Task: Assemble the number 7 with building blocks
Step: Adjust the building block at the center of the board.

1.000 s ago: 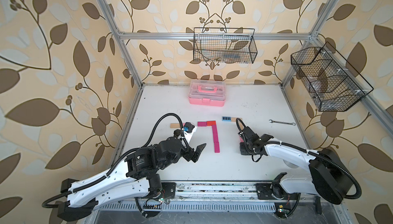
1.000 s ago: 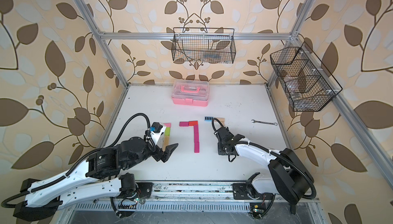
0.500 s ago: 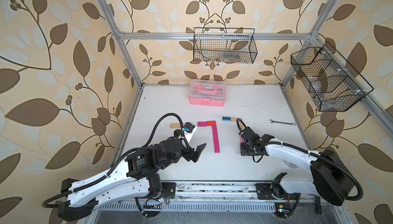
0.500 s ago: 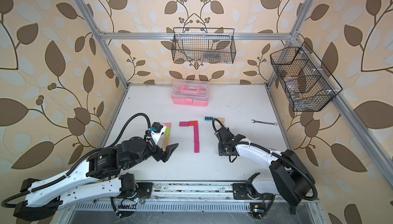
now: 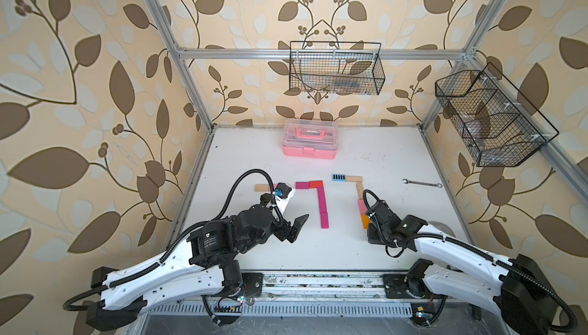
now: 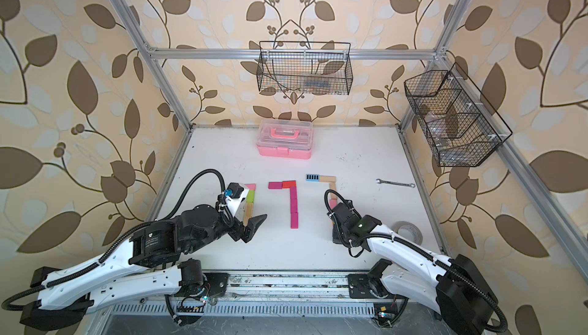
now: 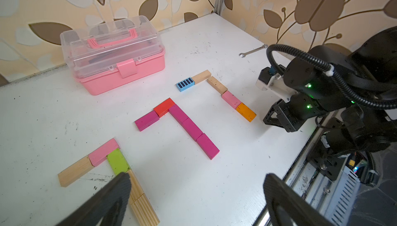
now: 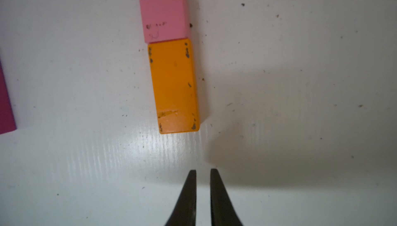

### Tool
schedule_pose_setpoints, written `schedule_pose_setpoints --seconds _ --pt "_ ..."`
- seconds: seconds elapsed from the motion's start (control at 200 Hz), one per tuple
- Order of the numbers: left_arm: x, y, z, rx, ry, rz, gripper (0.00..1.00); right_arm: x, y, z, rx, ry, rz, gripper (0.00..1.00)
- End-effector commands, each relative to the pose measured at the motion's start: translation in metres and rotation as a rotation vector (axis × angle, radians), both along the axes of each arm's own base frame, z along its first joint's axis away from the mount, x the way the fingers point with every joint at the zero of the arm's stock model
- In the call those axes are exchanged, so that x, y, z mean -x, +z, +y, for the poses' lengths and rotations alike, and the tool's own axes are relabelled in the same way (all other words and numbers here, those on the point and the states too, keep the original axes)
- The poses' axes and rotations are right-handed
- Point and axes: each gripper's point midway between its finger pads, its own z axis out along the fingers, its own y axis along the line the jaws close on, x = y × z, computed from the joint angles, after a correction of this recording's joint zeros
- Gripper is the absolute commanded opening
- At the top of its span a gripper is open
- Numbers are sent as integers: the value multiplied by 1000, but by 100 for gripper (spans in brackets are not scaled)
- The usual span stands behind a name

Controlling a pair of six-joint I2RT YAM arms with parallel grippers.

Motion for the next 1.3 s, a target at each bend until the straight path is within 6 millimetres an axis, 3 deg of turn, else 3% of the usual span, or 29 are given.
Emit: schedule_pose_setpoints --seconds 0.0,0.365,1.295 --pt "-4 7 2 21 16 -27 99 -2 -6 5 -15 -19 8 11" --pt "-4 7 4 20 22 -31 99 -9 -18 6 -6 -31 10 8" --pt "-5 3 3 4 19 -27 99 -28 -20 6 -16 -18 -12 8"
